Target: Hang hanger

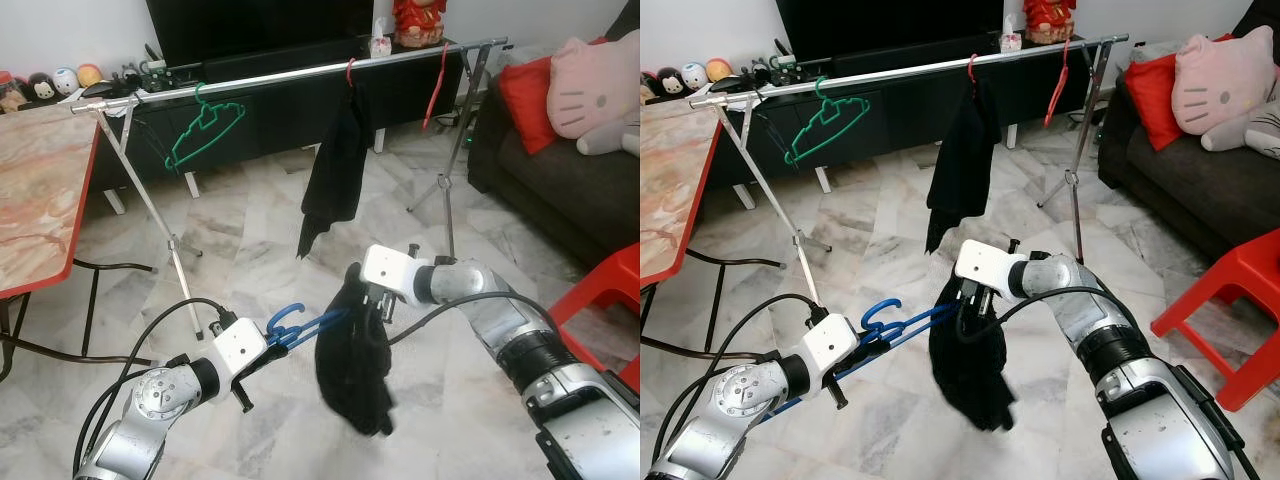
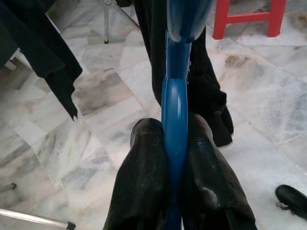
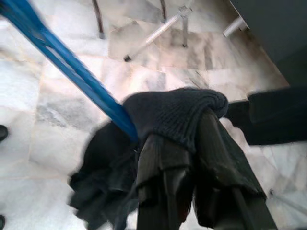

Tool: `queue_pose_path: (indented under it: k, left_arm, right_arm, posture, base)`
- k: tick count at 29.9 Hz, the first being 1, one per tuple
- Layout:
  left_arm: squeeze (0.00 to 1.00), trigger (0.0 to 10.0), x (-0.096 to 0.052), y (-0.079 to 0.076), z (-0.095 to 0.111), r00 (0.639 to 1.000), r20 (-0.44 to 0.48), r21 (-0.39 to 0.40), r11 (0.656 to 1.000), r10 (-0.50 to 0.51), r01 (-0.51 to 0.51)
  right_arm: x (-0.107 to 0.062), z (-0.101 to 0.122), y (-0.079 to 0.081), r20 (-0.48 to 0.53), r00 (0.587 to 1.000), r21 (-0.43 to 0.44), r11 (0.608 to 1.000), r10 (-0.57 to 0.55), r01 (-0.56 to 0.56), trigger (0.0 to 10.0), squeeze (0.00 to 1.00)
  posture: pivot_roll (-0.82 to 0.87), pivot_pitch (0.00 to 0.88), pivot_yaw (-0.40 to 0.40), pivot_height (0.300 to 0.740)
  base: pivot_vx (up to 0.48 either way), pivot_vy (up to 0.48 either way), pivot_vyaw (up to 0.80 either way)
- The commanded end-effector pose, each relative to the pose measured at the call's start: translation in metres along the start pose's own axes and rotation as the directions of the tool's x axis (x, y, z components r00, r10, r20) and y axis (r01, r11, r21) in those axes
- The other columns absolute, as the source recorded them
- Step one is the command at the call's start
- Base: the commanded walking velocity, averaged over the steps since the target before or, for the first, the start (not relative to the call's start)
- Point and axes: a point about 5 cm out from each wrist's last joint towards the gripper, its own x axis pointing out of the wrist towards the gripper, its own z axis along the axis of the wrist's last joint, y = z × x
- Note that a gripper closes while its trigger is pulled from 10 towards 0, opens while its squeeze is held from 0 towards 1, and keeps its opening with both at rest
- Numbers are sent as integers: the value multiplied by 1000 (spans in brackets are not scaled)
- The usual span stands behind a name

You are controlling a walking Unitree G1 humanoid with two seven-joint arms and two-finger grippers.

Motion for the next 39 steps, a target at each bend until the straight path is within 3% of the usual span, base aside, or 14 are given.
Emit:
queue_pose_path:
  k: [1,8,18,20,22,35,37,39]
  left_arm:
    - [0,10000,1,9,5,998,25,18,998,53,-53]
    - [0,10000,5,14,13,989,80,-9,992,126,-126]
    - [0,10000,3,7,17,992,118,-4,999,33,-33]
    - [0,10000,3,8,17,992,120,1,1000,28,-28]
    - [0,10000,4,9,20,991,132,1,1000,24,-24]
    - [0,10000,5,10,23,988,156,10,1000,9,-11]
    - [0,10000,7,10,24,987,160,10,1000,7,-9]
    - [0,10000,8,9,24,987,160,9,1000,6,-8]
  right_arm:
    - [3,14,-3,52,999,-28,999,17,-15,10000,0]
    - [4,9,6,50,998,-12,999,46,-45,10000,0]
    - [-12,17,9,128,969,-114,974,209,-195,10000,0]
    - [-15,23,11,157,955,-150,962,253,-230,10000,0]
    - [-20,37,15,221,914,-201,933,340,-299,10000,0]
    - [-32,56,20,274,838,-301,869,472,-392,10000,0]
    - [-41,68,33,327,742,-341,805,586,-486,10000,0]
    - [-43,71,38,335,717,-350,787,611,-508,10000,0]
  posture:
    - [-101,0,46,740]
    - [-100,0,47,740]
    - [-103,0,50,740]
    - [-105,0,52,740]
    - [-104,0,52,740]
    - [-106,0,53,740]
    - [-107,0,52,740]
    - [-111,0,53,740]
  base:
    - [0,0,0]
    - [0,0,0]
    - [0,0,0]
    - [0,0,0]
    - [0,0,0]
    - [0,0,0]
    - [0,0,0]
    - [0,0,0]
